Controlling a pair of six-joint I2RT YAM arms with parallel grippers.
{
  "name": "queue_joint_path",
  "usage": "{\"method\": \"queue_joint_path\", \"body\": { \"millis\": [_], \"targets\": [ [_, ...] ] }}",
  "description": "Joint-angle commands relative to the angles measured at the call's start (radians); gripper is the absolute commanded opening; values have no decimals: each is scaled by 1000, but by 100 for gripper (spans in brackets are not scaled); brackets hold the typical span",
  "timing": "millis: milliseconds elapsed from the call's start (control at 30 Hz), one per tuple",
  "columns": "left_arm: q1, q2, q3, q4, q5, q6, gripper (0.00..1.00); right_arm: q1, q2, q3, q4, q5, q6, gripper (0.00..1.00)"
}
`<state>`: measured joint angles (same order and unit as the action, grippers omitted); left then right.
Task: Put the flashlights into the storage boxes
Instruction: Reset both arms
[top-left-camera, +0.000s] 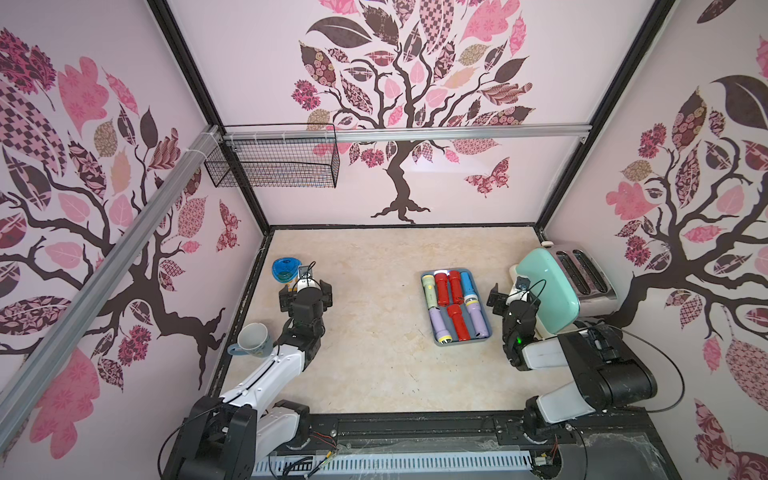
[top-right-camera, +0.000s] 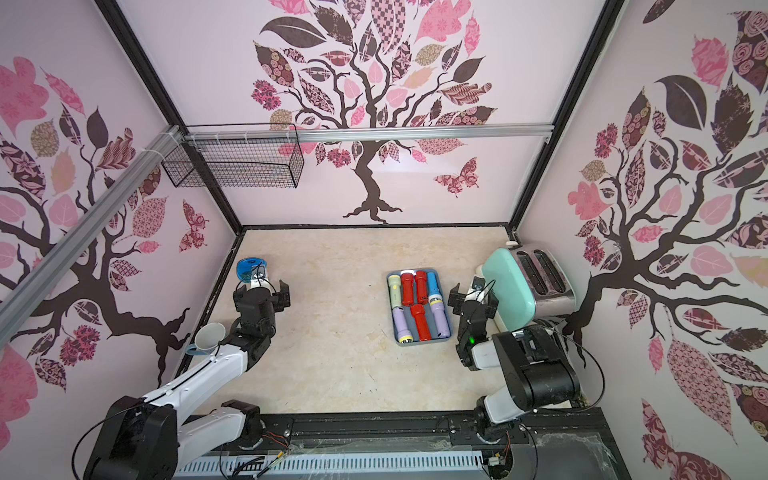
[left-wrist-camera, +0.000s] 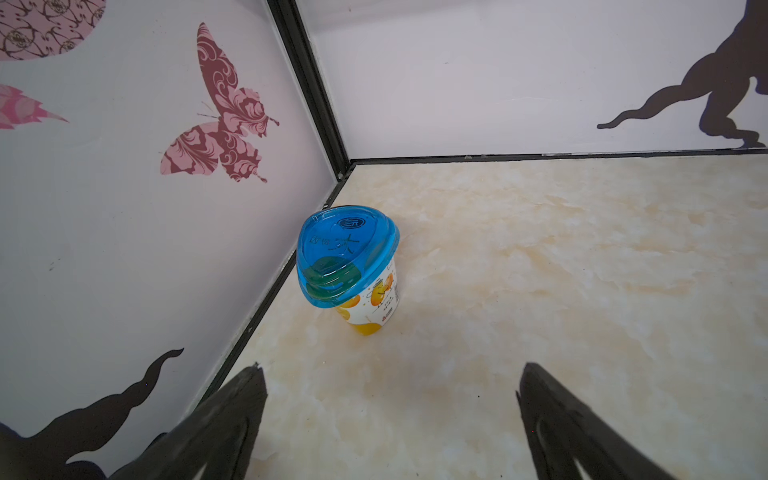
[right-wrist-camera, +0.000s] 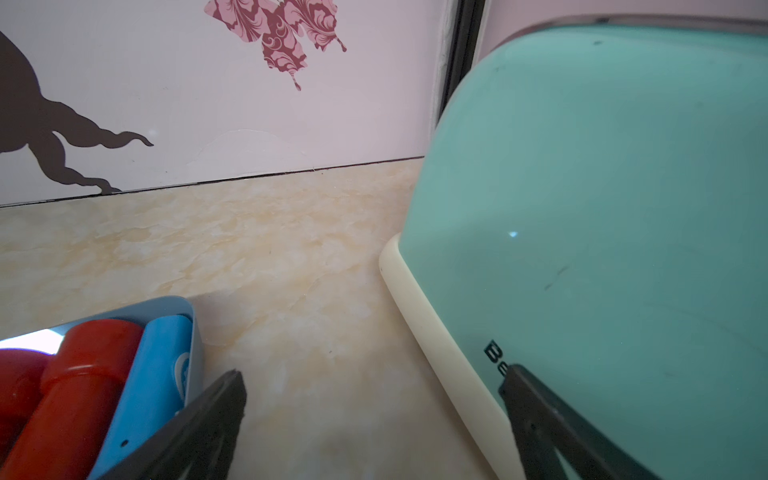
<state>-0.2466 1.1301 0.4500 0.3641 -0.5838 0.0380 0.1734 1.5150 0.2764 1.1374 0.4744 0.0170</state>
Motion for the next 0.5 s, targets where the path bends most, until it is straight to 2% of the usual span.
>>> {"method": "queue_joint_path", "body": {
  "millis": [0,200,233,300,333,400,467],
  "targets": [
    [2,77,-71,188,-2,34,98,-3,24,85,-107,-40,-24,100],
    [30,261,-103,428,-17,6,98,-11,114,287,-394,-25,-14,99],
    [35,256,-99,412,-10,4,98,-11,126,313,-431,-27,-16,99],
    [99,250,-103,418,95,-31,98,-33,128,328,-460,-102,-6,99],
    [125,250,-105,419,115,-53,98,-65,101,302,-449,-183,11,100],
    [183,282,-116,467,162,-108,98,-142,20,167,-288,-302,74,99],
    [217,348,-129,558,181,-138,98,-140,-4,50,-100,-253,82,100]
  ]
}}
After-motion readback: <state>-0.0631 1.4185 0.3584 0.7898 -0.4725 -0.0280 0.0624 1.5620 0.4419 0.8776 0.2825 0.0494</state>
